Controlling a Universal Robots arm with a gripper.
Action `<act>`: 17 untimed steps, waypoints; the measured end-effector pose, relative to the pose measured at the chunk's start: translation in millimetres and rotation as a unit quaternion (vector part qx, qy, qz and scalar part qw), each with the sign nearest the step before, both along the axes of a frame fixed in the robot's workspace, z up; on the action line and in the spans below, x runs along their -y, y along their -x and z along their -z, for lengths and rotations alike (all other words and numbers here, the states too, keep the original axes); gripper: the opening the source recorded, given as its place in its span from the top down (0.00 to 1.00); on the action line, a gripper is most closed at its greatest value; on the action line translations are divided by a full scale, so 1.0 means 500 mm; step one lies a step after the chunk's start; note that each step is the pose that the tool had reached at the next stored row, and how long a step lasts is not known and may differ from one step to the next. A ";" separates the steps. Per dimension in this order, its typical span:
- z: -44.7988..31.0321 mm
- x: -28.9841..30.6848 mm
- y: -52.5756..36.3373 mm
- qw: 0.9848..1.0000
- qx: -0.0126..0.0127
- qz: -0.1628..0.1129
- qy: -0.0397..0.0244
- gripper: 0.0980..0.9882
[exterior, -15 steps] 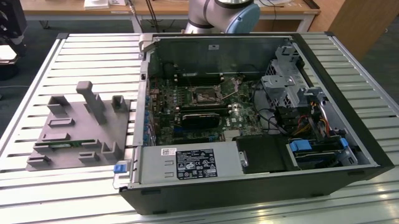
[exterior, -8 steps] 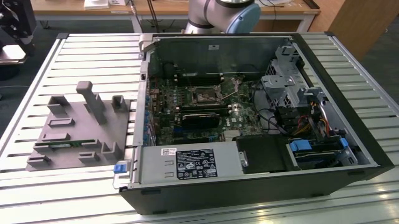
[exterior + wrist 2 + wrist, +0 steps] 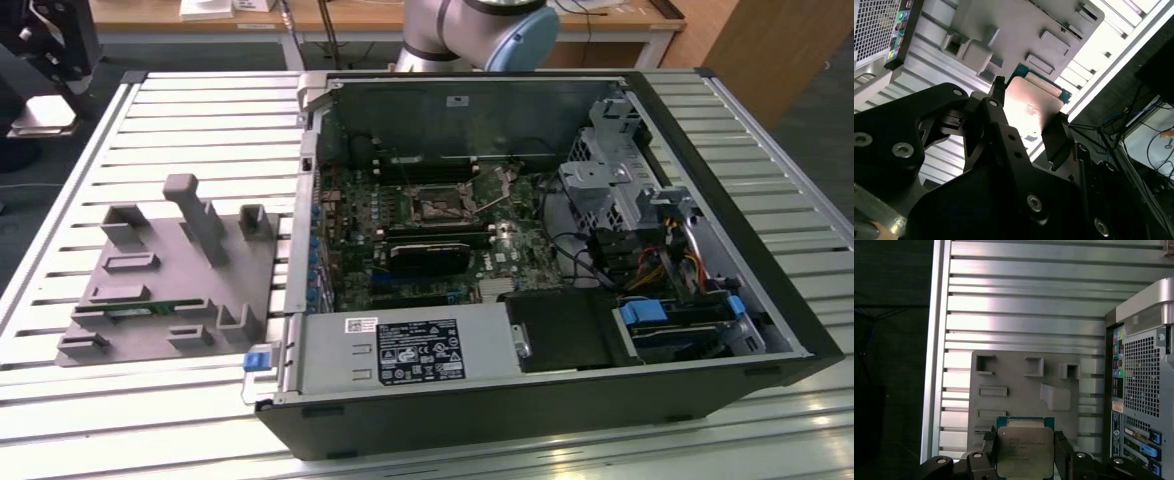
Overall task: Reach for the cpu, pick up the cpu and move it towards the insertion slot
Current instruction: 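Pick up the cpu and move it towards the insertion slot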
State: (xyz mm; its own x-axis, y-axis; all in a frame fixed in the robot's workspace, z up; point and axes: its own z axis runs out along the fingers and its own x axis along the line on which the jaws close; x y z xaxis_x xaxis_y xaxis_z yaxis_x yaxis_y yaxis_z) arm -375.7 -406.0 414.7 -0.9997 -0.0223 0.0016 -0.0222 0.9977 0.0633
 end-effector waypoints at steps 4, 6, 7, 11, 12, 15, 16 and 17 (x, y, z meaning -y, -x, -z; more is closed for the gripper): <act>0.000 0.000 -0.014 1.000 0.000 0.000 0.000 0.50; 0.000 0.000 -0.021 1.000 0.000 0.000 0.000 0.50; 0.000 0.000 -0.025 1.000 0.000 0.000 0.000 0.50; 0.000 0.000 -0.040 1.000 0.000 0.000 0.000 0.50; 0.000 0.000 -0.045 1.000 0.000 0.000 0.000 0.50; 0.000 0.000 -0.058 1.000 0.000 0.000 0.000 0.50; 0.000 0.000 -0.063 1.000 0.000 0.000 0.000 0.50; 0.000 -0.001 -0.068 1.000 0.000 0.000 0.000 0.50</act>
